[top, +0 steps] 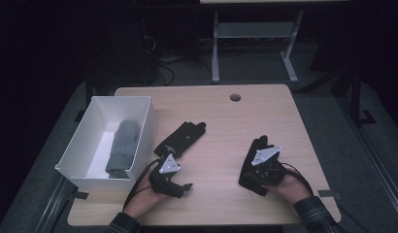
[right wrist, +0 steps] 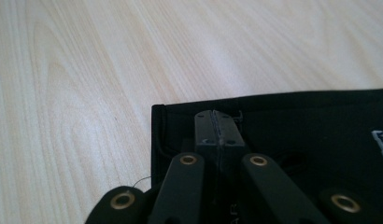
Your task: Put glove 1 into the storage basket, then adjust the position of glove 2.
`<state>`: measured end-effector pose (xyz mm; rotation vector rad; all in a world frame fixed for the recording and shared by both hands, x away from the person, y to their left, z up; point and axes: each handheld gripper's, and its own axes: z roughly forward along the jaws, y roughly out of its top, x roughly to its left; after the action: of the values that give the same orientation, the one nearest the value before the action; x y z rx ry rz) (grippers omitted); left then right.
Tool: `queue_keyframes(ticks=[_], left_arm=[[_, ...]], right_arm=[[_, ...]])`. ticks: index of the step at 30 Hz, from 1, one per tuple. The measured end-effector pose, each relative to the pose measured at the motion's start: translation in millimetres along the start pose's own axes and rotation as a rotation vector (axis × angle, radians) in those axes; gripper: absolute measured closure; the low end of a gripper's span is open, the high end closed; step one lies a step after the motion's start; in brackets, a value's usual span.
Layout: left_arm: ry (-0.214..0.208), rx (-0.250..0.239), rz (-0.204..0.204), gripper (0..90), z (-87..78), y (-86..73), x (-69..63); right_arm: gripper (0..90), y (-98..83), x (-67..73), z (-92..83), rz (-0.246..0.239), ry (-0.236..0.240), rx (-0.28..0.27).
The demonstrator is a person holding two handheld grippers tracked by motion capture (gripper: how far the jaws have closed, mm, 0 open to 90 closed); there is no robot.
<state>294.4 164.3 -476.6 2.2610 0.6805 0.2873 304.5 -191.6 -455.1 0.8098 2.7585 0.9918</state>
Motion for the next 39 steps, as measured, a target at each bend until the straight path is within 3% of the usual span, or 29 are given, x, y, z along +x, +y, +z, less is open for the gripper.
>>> queue_keyframes(ticks=[2, 4, 5, 6, 9, 13, 21, 33, 39], left_arm=[[0.0, 0.0, 0.001, 13.0, 0.0, 0.0, 0.0], [0.0, 0.002, -0.001, 13.0, -0.2, 0.2, 0.0], [0.0, 0.002, -0.001, 13.0, -0.2, 0.2, 0.0], [0.0, 0.001, 0.0, 13.0, -0.1, 0.1, 0.0], [0.0, 0.001, 0.001, 12.9, 0.0, 0.1, 0.0], [0.0, 0.0, 0.0, 13.0, 0.1, 0.1, 0.0], [0.0, 0.0, 0.0, 13.0, 0.1, 0.2, 0.1], [0.0, 0.001, 0.0, 13.0, 0.1, 0.2, 0.1], [0.0, 0.001, 0.0, 13.0, 0.1, 0.2, 0.1]], right_arm=[[89.6, 1.4, -5.4, -4.6, 0.013, -0.025, -0.028], [90.0, 2.8, -16.8, -10.4, 0.036, -0.089, -0.052], [90.0, 2.8, -16.8, -10.4, 0.036, -0.089, -0.052], [90.0, 3.5, -33.1, -15.0, 0.093, -0.151, -0.072], [90.0, 4.4, -54.5, -13.8, 0.141, -0.243, -0.082], [90.0, 6.7, -69.0, -4.0, 0.17, -0.285, -0.055], [90.0, 17.3, -65.9, 13.3, 0.15, -0.215, -0.047], [90.0, 47.4, -42.1, 42.1, 0.02, -0.084, -0.073], [87.0, 56.3, -32.4, 42.8, 0.001, -0.076, -0.086]])
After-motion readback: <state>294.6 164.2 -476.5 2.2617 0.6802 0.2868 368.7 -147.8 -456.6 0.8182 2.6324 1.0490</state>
